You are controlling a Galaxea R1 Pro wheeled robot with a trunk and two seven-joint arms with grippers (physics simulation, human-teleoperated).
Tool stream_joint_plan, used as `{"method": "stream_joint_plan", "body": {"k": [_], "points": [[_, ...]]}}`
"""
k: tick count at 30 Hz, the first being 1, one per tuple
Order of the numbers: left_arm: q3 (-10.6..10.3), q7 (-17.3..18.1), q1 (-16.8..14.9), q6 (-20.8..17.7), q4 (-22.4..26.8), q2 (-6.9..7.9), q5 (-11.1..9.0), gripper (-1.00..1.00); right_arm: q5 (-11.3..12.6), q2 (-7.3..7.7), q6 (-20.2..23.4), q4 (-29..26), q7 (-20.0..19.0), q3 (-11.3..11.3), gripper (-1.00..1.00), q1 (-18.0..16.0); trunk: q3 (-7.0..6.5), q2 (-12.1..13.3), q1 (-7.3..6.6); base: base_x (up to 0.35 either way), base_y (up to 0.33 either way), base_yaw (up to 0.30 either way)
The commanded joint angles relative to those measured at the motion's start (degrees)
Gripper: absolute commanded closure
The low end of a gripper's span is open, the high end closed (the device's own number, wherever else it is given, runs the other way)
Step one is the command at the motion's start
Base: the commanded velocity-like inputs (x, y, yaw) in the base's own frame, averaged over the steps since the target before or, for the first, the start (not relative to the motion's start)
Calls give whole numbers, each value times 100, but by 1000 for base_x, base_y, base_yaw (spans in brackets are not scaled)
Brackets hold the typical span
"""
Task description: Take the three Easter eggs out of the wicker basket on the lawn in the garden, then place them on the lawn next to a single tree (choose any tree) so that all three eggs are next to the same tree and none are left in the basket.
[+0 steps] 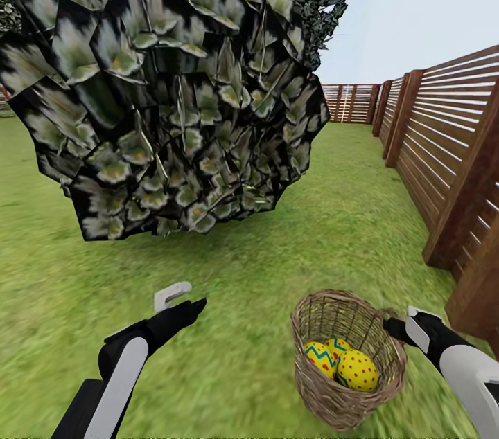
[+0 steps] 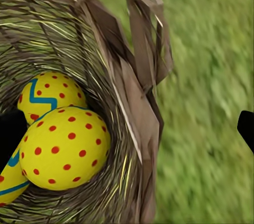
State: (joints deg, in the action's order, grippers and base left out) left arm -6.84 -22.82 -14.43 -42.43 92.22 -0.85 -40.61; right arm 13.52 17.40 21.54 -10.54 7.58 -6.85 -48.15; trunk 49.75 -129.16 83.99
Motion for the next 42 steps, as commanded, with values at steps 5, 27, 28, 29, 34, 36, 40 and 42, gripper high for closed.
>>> {"method": "stream_joint_plan", "body": {"k": [5, 27, 28, 29, 34, 36, 40, 42], "points": [[-2, -56, -6, -11, 6, -2, -61, -100, 46, 0, 26, -10, 119, -19, -100, -1, 96, -205, 109, 0, 0, 0], [-2, -58, -5, -11, 6, -3, -61, -100, 46, -15, 25, -10, 130, -10, -100, -1, 491, -1087, 593, 0, 0, 0], [-2, -57, -5, -11, 6, -3, -61, -100, 46, -15, 25, -10, 130, -10, -100, -1, 509, -1127, 615, 0, 0, 0], [-2, -57, -6, -11, 6, -3, -61, -100, 46, -16, 26, -10, 130, -10, -100, -1, 527, -1167, 637, 0, 0, 0], [-2, -57, -4, -11, 6, -3, -61, -100, 46, -16, 26, -10, 130, -10, -100, -1, 617, -1368, 746, 0, 0, 0], [-2, -57, -6, -11, 6, -3, -61, -100, 46, -17, 26, -8, 130, -10, -100, -1, 657, -1409, 771, 0, 0, 0], [-2, -56, -6, -11, 6, -3, -61, -100, 46, -17, 26, -10, 130, -5, -100, -1, 745, -1414, 781, 0, 0, 0], [-2, -58, -5, -11, 6, -3, -61, -100, 46, -17, 26, -10, 130, -3, -100, -1, 790, -1417, 786, 0, 0, 0]]}}
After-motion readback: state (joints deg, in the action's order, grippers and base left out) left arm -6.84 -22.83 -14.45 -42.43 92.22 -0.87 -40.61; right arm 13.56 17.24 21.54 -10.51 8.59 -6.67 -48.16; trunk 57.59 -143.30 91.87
